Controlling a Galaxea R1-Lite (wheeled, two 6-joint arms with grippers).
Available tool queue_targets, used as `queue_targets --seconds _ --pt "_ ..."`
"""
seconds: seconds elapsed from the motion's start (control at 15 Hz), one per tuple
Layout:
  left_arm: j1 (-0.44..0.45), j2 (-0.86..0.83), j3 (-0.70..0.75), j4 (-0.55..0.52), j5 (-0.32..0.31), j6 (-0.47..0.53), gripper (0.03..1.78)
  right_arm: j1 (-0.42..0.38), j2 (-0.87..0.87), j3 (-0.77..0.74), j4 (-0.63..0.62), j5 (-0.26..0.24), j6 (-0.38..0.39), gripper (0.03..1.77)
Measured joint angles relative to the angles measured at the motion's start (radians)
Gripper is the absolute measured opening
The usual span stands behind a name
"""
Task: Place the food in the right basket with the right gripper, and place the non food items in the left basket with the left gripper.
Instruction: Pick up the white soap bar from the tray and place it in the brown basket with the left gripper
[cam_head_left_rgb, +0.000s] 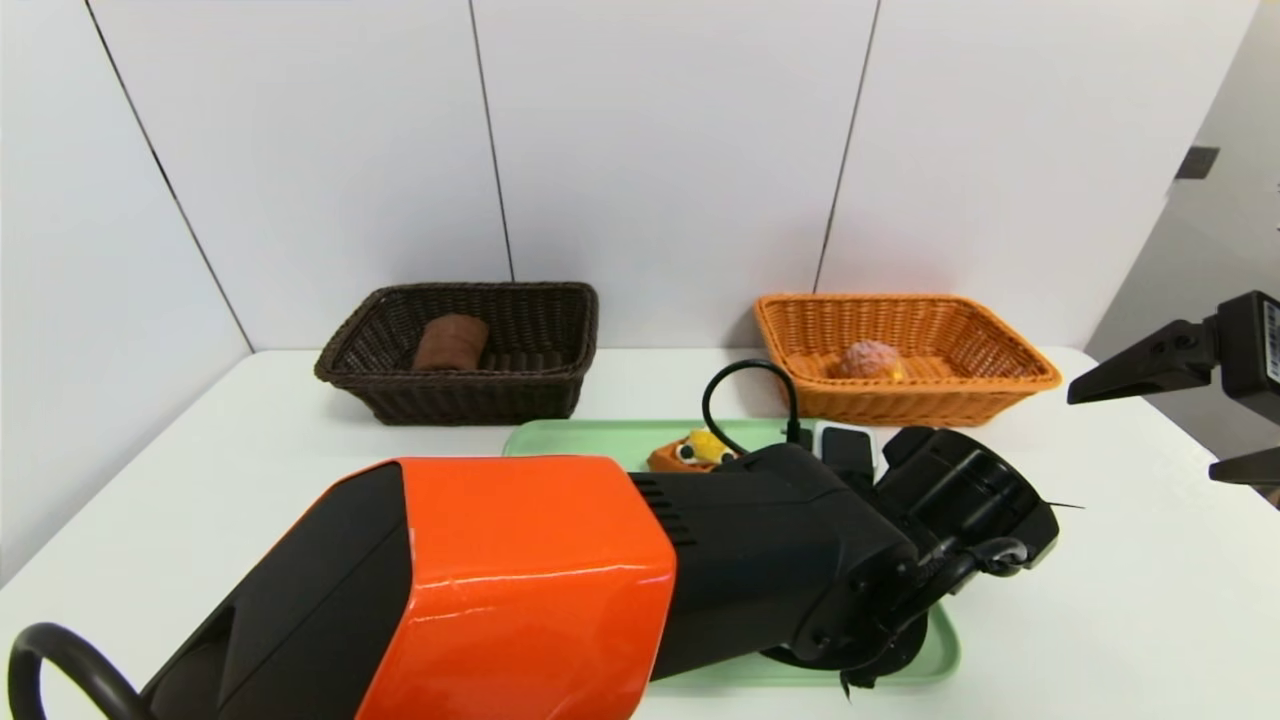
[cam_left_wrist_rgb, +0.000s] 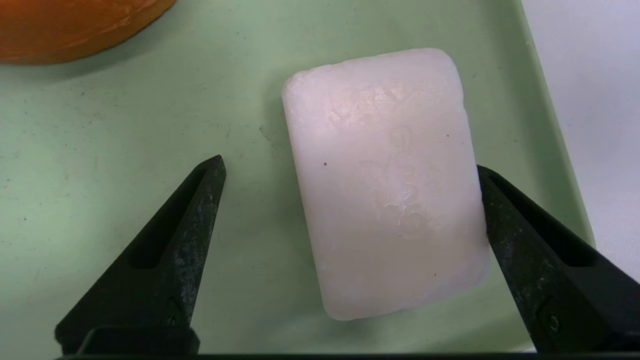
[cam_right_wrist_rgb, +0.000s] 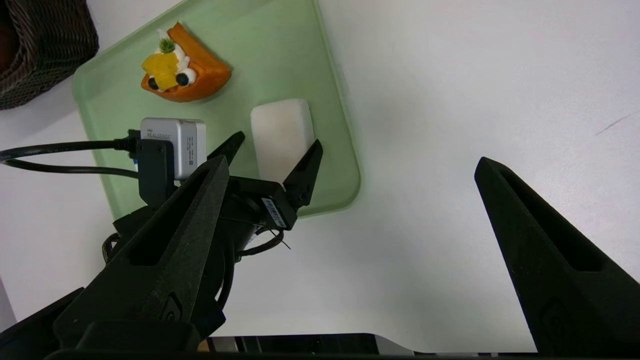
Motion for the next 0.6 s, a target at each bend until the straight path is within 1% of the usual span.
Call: queue_targets --seconds 0.07,0.13,0.33,0.4,0.47,0.6 --pt "0.0 0.001 0.0 0.0 0.0 0.0 1.69 0.0 0.0 0.0 0.0 0.0 0.0 1.7" --pt "0.0 0.001 0.0 0.001 0.001 -0.001 1.62 0.0 -0.001 0.0 0.0 0.0 0.0 1.7" --pt "-0.001 0.004 0.0 0.0 0.003 -0.001 1.16 0.0 -0.001 0.0 -0.001 0.0 -0.001 1.7" --pt "-0.001 0.005 0.0 0.0 0.002 -0.001 1.06 0.0 -0.001 0.0 -0.001 0.0 0.0 1.7" --pt "-0.001 0.005 0.0 -0.001 0.001 -0.001 1.02 0.0 -0.001 0.0 -0.001 0.0 0.0 1.7" --pt "-0.001 0.005 0.0 0.0 0.0 -0.001 1.0 0.0 -0.001 0.0 -0.001 0.0 0.0 1.7"
